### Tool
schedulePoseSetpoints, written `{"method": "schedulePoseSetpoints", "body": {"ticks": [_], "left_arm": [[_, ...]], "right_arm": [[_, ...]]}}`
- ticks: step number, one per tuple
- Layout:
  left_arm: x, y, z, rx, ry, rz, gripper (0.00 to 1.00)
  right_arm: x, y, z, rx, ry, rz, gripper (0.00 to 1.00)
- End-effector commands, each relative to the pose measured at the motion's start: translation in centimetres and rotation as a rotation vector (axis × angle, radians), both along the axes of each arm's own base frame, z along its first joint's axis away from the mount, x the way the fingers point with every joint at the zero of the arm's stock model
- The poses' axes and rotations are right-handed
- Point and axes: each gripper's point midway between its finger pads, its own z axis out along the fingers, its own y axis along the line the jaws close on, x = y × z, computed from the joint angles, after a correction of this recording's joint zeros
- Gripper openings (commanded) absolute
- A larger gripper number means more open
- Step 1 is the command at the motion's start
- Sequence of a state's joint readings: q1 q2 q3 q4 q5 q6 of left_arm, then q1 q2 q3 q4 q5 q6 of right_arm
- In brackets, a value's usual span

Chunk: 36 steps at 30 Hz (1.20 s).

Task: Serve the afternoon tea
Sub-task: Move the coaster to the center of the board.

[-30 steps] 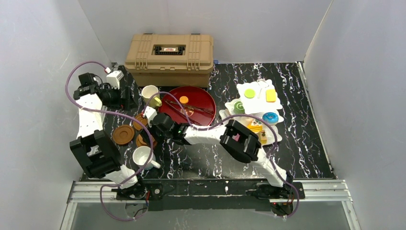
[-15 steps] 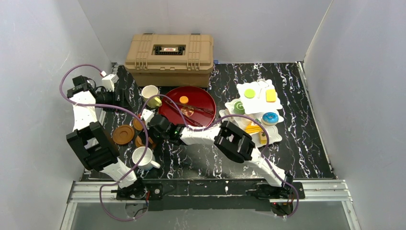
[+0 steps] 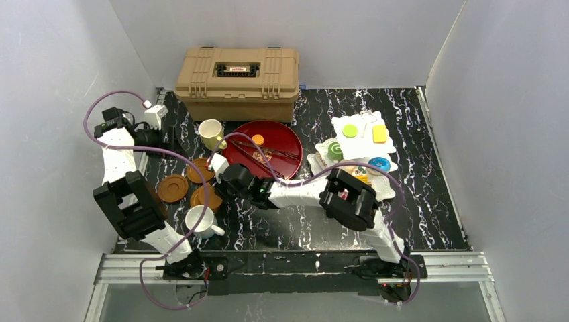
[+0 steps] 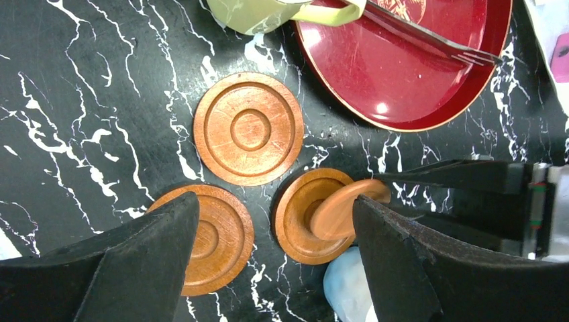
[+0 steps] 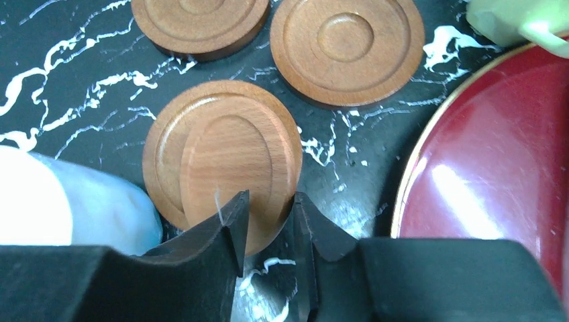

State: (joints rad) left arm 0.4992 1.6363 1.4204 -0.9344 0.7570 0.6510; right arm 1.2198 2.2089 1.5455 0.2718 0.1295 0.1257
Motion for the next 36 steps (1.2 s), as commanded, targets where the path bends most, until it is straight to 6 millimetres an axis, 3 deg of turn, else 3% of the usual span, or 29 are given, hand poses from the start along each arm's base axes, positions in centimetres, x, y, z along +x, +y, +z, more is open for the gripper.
{"method": "schedulePoseSetpoints", "body": {"ticks": [1, 6, 10, 16, 20, 23, 26, 28, 31, 36], "left_arm": [[-1.7, -0.7, 0.9, 0.046, -0.042, -0.076, 0.82], [-2.0, -1.0, 0.5, 0.034, -0.033, -0.093, 0.82], [-1.9, -1.3, 0.5, 0.012, -0.036, -0.1, 0.82], [-1.8, -1.6, 0.5, -0.006, -0.041, -0.106, 0.82], [-1.9, -1.8, 0.2, -0.023, -0.036, -0.111, 0.82], [-1.8, -2.0, 0.4, -0.037, -0.04, -0.109, 0.81], [-1.8, -2.2, 0.6, -0.046, -0.047, -0.111, 0.81], [-1.8, -2.2, 0.6, -0.046, -0.048, -0.111, 0.81], [-2.0, -2.2, 0.5, -0.042, -0.045, -0.11, 0.81], [-1.6, -2.0, 0.8, -0.047, -0.041, -0.098, 0.81]], "right_arm": [[0.1, -2.4, 2.0, -0.009, -0.053, -0.04, 0.33], [-0.9, -6.6, 1.1, -0.07, -0.028, -0.08, 0.24], [-2.2, -11.4, 0.5, -0.109, 0.006, -0.127, 0.22], [-5.4, -16.0, 2.6, -0.058, 0.13, -0.141, 0.17], [-7.5, -17.9, 4.9, 0.015, 0.209, -0.12, 0.17], [-8.3, -19.1, 5.6, 0.02, 0.245, -0.127, 0.17], [-7.5, -19.1, 6.1, 0.037, 0.214, -0.154, 0.2], [-6.5, -18.3, 6.1, 0.039, 0.167, -0.164, 0.33], [-4.9, -15.2, 5.9, 0.014, 0.097, -0.136, 0.38], [-2.9, -10.2, 2.4, -0.075, 0.029, -0.07, 0.38]]}}
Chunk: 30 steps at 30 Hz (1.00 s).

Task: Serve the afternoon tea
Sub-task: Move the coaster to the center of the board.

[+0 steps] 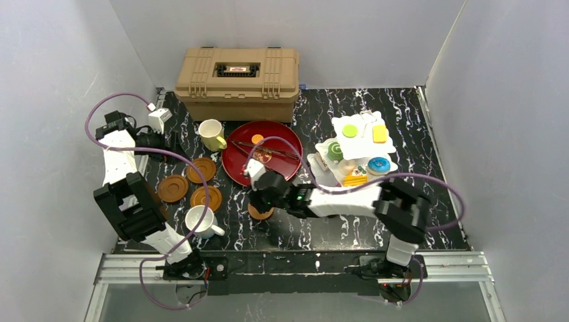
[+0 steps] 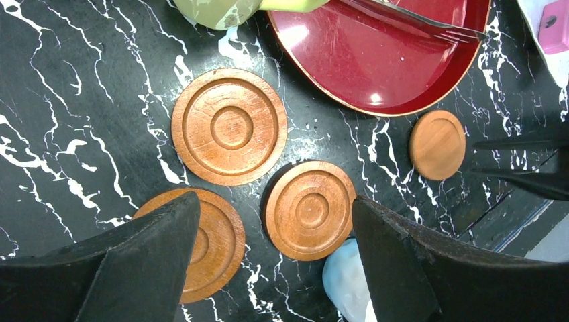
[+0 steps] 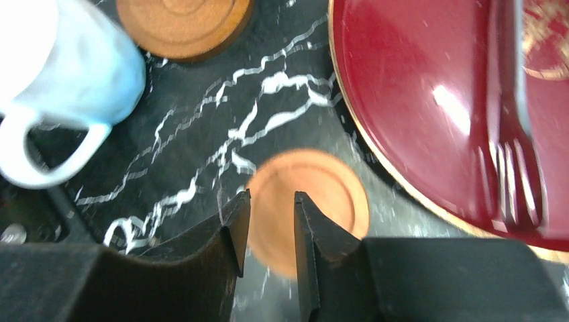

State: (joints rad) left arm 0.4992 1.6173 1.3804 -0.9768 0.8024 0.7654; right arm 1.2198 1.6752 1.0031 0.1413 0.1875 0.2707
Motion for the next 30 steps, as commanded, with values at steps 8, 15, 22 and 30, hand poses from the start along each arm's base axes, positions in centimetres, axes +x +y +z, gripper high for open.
{"method": "schedulePoseSetpoints", "body": {"ticks": [8, 15, 22, 30], "left_arm": [[-0.5, -1.0, 1.4, -0.035, -0.02, -0.014, 0.81], [-0.4, -1.2, 1.6, -0.051, -0.026, -0.017, 0.81], [-0.5, -1.4, 1.4, -0.06, -0.02, -0.02, 0.8], [-0.5, -1.4, 1.4, -0.07, -0.008, -0.007, 0.8]], "right_arm": [[4.4, 6.8, -4.6, -0.046, -0.125, 0.06, 0.36], [4.1, 3.9, -6.1, -0.056, -0.098, 0.0, 0.33], [2.9, 1.2, -5.9, -0.037, -0.062, -0.037, 0.32], [2.6, 1.9, -0.4, 0.066, -0.098, -0.015, 0.53]]}}
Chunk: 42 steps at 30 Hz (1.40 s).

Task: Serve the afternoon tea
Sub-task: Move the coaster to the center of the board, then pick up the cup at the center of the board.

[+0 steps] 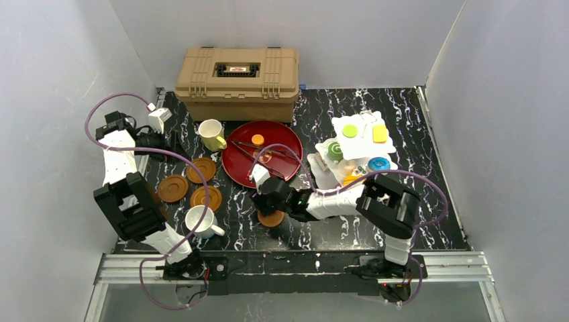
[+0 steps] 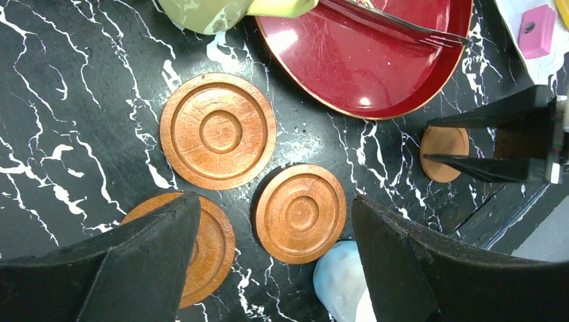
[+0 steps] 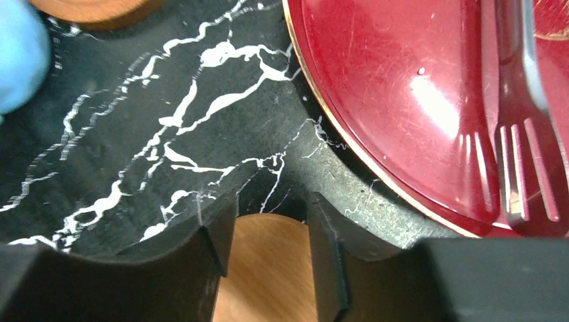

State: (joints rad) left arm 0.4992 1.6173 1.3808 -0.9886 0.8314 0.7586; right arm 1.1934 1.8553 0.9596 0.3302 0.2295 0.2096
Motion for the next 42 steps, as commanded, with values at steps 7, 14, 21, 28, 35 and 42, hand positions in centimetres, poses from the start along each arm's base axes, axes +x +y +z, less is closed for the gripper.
{"method": "schedulePoseSetpoints", "body": {"ticks": [7, 14, 21, 28, 35, 42], "left_arm": [[0.4, -0.2, 1.6, -0.024, 0.005, 0.049, 0.79], [0.6, 0.0, 1.7, -0.013, -0.001, 0.078, 0.82], [0.6, 0.2, 1.8, -0.004, -0.006, 0.082, 0.82], [0.8, -0.1, 2.3, -0.015, -0.024, 0.075, 0.82], [0.8, 0.0, 2.4, -0.02, -0.023, 0.081, 0.83], [1.4, 0.9, 1.9, -0.054, 0.022, 0.128, 0.88]], "right_arm": [[-4.9, 6.0, 12.3, 0.249, -0.08, 0.281, 0.82], [-10.0, 9.5, 12.7, 0.272, -0.022, 0.497, 0.98], [-11.7, 11.6, 10.3, 0.203, 0.012, 0.554, 0.93], [-11.2, 11.2, 8.6, 0.137, -0.02, 0.518, 0.86], [-10.6, 11.3, 7.4, 0.141, -0.063, 0.482, 0.76], [-9.5, 11.4, 5.7, 0.138, -0.118, 0.416, 0.68]]}}
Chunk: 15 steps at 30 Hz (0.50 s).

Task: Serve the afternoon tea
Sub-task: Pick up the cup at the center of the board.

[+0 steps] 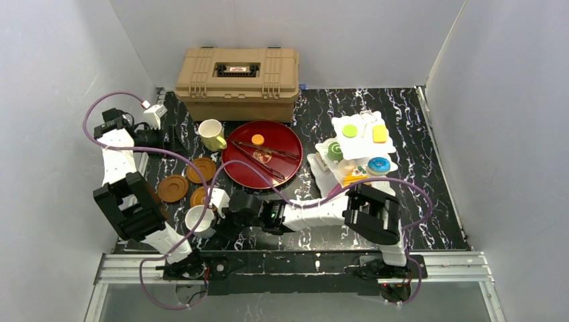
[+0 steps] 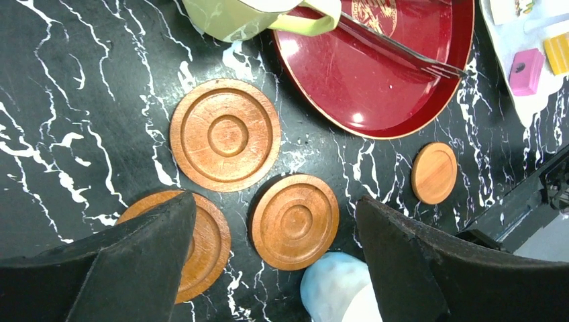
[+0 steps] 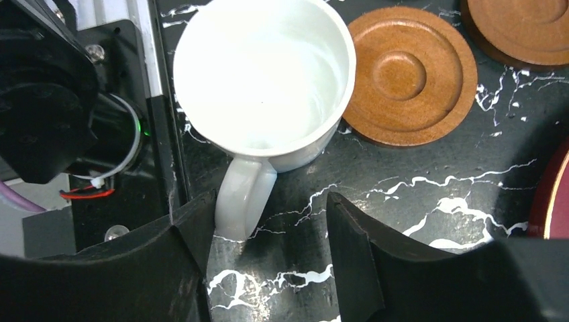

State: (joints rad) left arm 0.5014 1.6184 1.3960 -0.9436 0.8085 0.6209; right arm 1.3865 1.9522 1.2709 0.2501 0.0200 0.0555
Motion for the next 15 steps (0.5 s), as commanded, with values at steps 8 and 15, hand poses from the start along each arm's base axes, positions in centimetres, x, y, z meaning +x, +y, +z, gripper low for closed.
{"method": "schedulePoseSetpoints", "body": {"ticks": [8, 15], "left_arm": [[0.9, 1.5, 1.5, -0.028, -0.012, 0.057, 0.88], [0.6, 1.8, 1.4, -0.025, -0.02, 0.053, 0.88]], "right_arm": [[0.4, 1.1, -0.6, 0.064, -0.058, -0.03, 0.54], [0.6, 1.7, 1.9, 0.141, -0.076, -0.029, 0.12]]}}
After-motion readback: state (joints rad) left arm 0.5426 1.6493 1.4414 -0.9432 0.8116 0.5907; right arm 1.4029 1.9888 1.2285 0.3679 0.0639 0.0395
